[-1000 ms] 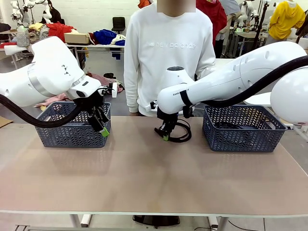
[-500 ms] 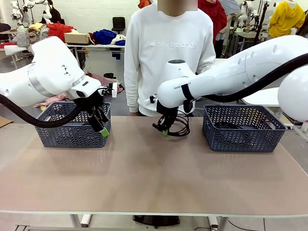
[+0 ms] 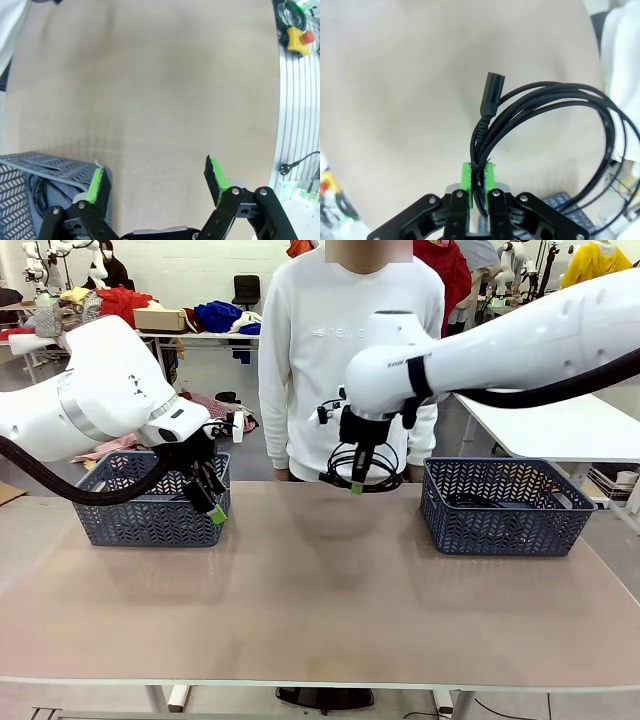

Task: Organize the cables according to human instructions.
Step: Pick up a bundle of cables and place it in the basket indicated by the human.

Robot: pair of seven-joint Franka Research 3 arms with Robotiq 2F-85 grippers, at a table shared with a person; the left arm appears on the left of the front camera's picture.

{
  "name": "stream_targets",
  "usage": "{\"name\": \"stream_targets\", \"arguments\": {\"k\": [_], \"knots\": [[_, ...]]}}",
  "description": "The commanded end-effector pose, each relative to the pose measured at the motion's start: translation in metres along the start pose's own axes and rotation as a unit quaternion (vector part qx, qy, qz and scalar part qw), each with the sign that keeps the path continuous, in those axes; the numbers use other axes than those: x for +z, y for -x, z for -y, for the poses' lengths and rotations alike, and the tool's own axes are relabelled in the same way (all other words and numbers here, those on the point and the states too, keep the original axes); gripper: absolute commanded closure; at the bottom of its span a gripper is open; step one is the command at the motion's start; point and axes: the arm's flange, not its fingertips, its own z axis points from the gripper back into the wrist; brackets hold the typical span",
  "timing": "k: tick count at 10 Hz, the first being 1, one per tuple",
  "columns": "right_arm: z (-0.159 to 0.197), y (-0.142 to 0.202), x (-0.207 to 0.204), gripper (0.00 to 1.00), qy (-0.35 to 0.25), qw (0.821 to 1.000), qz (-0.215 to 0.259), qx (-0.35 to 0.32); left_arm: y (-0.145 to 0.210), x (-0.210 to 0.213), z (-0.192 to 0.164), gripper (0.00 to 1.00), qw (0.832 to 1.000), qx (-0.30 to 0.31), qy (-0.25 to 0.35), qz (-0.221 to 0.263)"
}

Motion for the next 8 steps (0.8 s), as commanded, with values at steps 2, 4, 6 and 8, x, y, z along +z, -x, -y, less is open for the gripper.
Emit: {"name": "stream_targets", "arguments": {"k": [2, 4, 6, 8], "knots": [[-0.012, 0.053, 0.040, 1.00, -0.001, 0.997, 0.000, 0.079, 0.001, 0.002, -0.002, 0.02, 1.000, -0.001, 0.004, -0.001], [-0.013, 0.083, 0.060, 1.00, 0.019, 0.996, 0.004, 0.090, 0.001, 0.002, -0.002, 0.02, 1.000, -0.001, 0.004, -0.001], [-0.011, 0.118, 0.070, 1.00, 0.027, 0.996, 0.010, 0.090, 0.001, 0.002, -0.002, 0.02, 1.000, -0.001, 0.004, -0.001], [-0.003, 0.154, 0.071, 1.00, 0.035, 0.995, 0.026, 0.095, 0.001, 0.002, -0.002, 0.02, 1.000, -0.001, 0.004, -0.001]]}}
